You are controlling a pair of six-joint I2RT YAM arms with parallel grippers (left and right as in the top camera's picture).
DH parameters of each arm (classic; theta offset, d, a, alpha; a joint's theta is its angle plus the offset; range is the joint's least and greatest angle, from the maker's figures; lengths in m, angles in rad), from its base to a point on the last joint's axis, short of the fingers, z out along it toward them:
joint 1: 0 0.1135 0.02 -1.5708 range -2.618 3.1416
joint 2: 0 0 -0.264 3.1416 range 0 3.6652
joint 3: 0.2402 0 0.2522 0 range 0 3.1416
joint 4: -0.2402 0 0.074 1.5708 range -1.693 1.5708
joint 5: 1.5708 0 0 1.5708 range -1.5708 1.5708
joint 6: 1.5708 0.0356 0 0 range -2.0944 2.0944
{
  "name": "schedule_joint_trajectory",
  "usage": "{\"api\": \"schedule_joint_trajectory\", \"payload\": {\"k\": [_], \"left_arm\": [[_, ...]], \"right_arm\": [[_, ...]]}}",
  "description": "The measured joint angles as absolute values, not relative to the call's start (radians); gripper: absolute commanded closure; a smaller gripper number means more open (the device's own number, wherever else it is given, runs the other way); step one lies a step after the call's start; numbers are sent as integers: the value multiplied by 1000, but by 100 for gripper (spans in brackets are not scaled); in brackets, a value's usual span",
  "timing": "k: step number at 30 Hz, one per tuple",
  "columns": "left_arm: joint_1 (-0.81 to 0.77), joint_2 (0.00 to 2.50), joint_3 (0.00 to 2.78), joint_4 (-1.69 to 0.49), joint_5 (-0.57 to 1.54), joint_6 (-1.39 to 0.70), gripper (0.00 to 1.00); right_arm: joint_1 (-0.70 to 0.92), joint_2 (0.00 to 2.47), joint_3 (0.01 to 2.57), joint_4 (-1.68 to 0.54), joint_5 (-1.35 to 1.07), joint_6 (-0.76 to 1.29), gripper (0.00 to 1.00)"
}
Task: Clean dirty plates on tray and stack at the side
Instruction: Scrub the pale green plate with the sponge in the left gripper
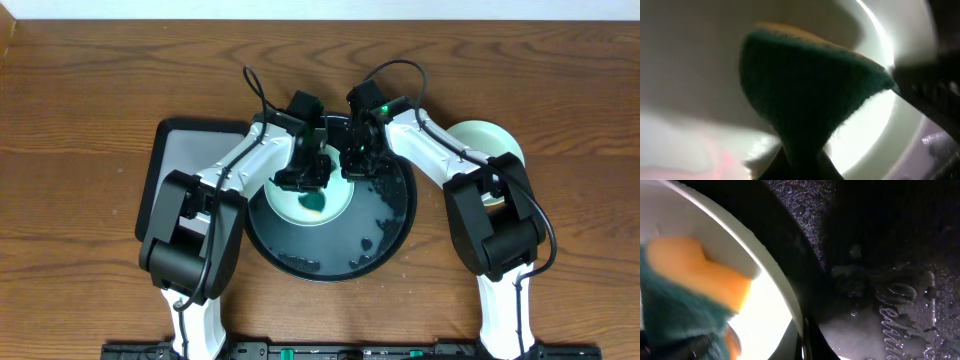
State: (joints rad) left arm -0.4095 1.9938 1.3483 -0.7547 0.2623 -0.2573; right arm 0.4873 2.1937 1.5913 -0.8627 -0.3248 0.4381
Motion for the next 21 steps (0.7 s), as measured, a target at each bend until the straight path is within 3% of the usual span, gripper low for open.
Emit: {"api": "schedule_joint_trajectory", "payload": {"k": [6,11,21], "left_arm": [[-434,1993,1354,-789,29,-530,93],[-430,1994,1355,-836,-31,-600,93],[-400,1994,1354,-807,340,-201,92]], "right_arm": [[488,2193,1590,-862,-325,438,99],[488,2192,1588,-860,-325,438,99],[488,2192,1588,-858,-326,440,99]]}}
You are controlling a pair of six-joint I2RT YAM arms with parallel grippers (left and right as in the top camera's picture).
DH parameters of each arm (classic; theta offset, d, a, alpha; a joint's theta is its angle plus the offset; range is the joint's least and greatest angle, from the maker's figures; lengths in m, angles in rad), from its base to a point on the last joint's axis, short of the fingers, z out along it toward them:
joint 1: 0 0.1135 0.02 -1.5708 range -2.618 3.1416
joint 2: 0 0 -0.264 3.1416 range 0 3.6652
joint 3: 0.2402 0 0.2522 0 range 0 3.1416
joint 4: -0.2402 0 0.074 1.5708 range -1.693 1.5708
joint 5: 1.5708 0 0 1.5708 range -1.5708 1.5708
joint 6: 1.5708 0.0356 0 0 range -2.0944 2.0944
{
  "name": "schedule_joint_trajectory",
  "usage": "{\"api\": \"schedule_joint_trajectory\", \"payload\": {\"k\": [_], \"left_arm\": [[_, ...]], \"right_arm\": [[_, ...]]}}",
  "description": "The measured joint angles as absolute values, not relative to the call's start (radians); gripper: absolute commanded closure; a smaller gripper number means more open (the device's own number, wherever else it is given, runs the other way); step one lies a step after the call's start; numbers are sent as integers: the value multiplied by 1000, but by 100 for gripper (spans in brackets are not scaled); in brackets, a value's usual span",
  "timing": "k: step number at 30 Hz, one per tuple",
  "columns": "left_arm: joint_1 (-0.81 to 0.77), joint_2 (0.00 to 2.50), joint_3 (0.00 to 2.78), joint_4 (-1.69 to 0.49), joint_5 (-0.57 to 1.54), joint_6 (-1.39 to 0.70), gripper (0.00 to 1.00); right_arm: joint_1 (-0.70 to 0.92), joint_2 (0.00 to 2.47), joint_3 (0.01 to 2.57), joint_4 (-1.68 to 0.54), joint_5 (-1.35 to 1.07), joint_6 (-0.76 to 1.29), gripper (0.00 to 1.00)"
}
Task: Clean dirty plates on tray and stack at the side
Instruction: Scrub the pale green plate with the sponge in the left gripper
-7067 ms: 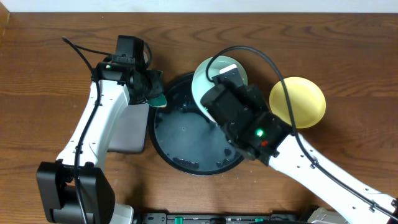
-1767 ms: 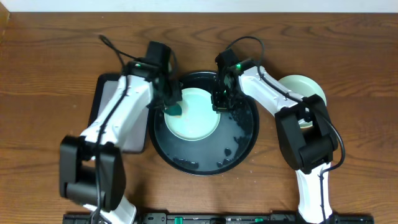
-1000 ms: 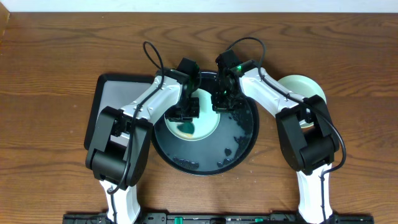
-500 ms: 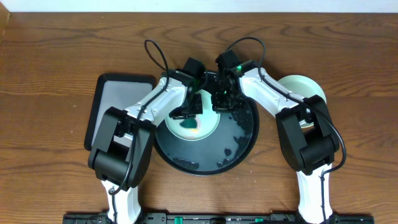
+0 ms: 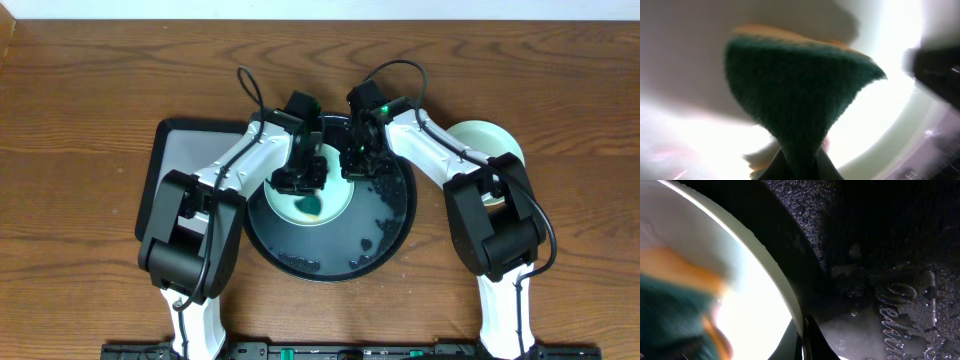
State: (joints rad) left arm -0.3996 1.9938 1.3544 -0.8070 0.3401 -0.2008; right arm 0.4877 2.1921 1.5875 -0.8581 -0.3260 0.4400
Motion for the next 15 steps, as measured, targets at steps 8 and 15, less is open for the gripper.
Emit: {"api": "schedule_joint_trajectory", "payload": {"k": [8,15], "left_arm": [[-419,1996,1354,-692,205,-298,93],[-424,1995,1356,-802,-88,-576,92]], "right_arm": [[488,2192,1588,-859,-326,440,99],[488,2192,1588,-860,-326,440,99]]}}
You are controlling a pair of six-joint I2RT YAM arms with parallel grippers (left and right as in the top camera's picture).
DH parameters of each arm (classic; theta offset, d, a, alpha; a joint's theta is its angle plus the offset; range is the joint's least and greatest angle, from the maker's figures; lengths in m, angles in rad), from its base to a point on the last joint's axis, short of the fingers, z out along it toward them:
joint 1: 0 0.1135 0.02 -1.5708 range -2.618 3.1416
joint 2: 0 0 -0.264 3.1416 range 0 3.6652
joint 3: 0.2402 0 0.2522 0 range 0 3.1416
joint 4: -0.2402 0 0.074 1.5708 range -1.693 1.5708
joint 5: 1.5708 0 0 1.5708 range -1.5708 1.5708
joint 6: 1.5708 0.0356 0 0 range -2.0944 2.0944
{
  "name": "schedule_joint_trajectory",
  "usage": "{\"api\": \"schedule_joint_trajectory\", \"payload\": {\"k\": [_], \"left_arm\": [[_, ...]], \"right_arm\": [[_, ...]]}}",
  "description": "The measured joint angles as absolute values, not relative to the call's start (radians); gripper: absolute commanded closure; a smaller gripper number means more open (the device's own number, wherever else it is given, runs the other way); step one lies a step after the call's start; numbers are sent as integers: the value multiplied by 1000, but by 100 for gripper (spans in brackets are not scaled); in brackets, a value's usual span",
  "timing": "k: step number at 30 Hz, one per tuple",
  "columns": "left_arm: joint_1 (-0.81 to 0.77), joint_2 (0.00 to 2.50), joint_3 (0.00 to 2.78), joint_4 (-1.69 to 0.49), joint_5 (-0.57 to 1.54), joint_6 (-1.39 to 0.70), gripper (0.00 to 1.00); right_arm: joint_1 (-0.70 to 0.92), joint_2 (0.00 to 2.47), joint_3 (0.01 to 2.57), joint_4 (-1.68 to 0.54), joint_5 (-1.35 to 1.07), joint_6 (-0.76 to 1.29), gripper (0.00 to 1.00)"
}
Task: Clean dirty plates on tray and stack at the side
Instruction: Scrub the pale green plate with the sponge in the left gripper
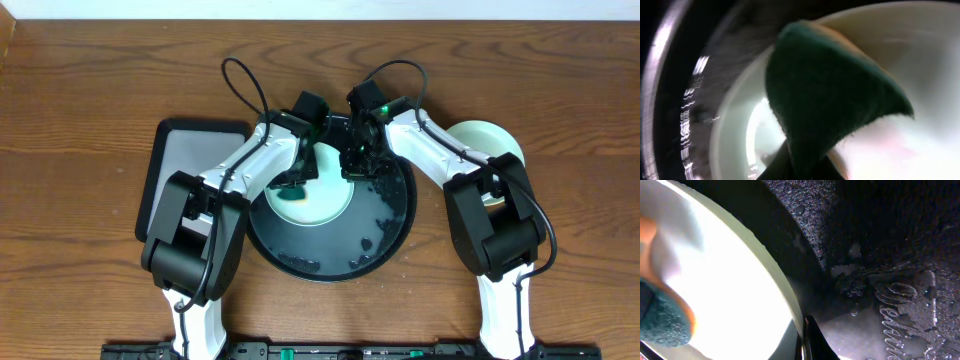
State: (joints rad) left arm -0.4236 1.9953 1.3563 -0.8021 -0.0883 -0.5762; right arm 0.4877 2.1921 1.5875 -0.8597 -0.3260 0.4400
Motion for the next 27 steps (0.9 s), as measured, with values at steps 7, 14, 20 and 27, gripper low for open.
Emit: {"api": "schedule_joint_trajectory", "payload": {"k": [7,14,20,27], "left_arm": [[-400,1995,1357,-850,163,-399,92],[-421,1996,1356,-774,392,-228,93],[-425,1996,1356,-701,138,-347,93],[-431,1996,1356,-824,-144,-569,92]], "right_arm": [[488,2192,1588,-859,-327,440,99],[488,2192,1588,-864,-327,440,99],[488,2192,1588,-868,-328,440,99],[488,2192,1588,-869,-329,440,99]]}}
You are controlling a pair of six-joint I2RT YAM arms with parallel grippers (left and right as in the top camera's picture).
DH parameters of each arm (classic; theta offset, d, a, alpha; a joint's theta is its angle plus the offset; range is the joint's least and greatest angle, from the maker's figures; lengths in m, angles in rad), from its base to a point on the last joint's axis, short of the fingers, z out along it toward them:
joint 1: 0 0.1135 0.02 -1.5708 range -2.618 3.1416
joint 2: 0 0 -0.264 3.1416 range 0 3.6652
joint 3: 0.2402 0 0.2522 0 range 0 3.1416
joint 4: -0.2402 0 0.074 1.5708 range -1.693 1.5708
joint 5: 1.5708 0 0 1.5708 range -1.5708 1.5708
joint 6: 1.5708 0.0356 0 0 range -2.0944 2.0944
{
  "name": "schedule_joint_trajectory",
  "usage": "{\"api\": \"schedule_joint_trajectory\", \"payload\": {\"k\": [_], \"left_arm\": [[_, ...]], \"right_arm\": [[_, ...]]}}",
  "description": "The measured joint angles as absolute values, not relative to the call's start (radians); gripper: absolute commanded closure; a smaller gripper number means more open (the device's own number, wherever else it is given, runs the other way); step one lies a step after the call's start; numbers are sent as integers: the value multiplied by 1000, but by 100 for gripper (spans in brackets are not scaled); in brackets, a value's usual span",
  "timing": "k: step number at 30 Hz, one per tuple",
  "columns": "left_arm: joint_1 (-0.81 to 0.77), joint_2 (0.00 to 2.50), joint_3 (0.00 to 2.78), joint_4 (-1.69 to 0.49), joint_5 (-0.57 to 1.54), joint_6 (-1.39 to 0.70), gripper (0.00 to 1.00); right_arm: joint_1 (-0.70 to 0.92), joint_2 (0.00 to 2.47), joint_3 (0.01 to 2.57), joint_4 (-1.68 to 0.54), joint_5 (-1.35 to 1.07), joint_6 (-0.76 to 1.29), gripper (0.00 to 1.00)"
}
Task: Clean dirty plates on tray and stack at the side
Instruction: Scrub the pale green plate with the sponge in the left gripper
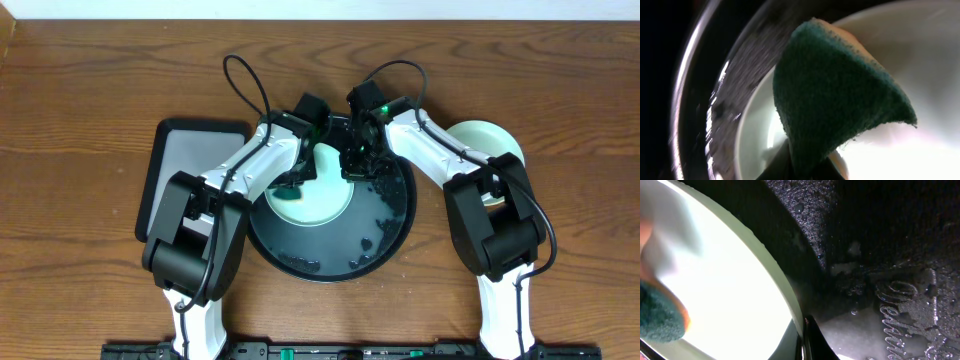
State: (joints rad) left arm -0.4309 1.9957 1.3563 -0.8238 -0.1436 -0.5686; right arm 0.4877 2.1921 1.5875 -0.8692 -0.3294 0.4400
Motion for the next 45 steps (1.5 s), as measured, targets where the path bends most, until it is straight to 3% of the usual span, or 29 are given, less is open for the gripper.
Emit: {"api": "schedule_joint_trajectory", "payload": {"k": [3,7,13,19,26,29,33,38,41,45], "left_arm": [[-426,1996,1356,-866,-73,-549,92],[-403,1996,1356,-872,170,-407,93],[-414,1997,1353,-723,393,-306,92],[-421,1998,1353,-636,194,-397,93],[-427,1998,1360,-808,-94,-561,93],[-425,1998,1360,-881,-62,-558,93],[-408,1998,1360,-896,150,-444,92],[-412,2000,1356,-784,406,-337,93],[-420,2001,1352,-699,383,-339,93],[-423,2001,1353,-670,188,-424,93]], "right_arm": [[488,2192,1588,-869,-329,440,99],[488,2192,1588,-869,-330,440,99],[488,2192,1588,-870,-330,440,99],[488,2192,1588,-874,-331,440,99],[488,2192,1588,-874,-332,440,99],[488,2192,1588,-874,-332,440,99],[488,2192,1588,-874,-332,440,99],[488,2192,1588,-875,-332,440,99],[488,2192,1588,-876,-332,440,99],[488,2192,1588,-880,-334,440,99]]}}
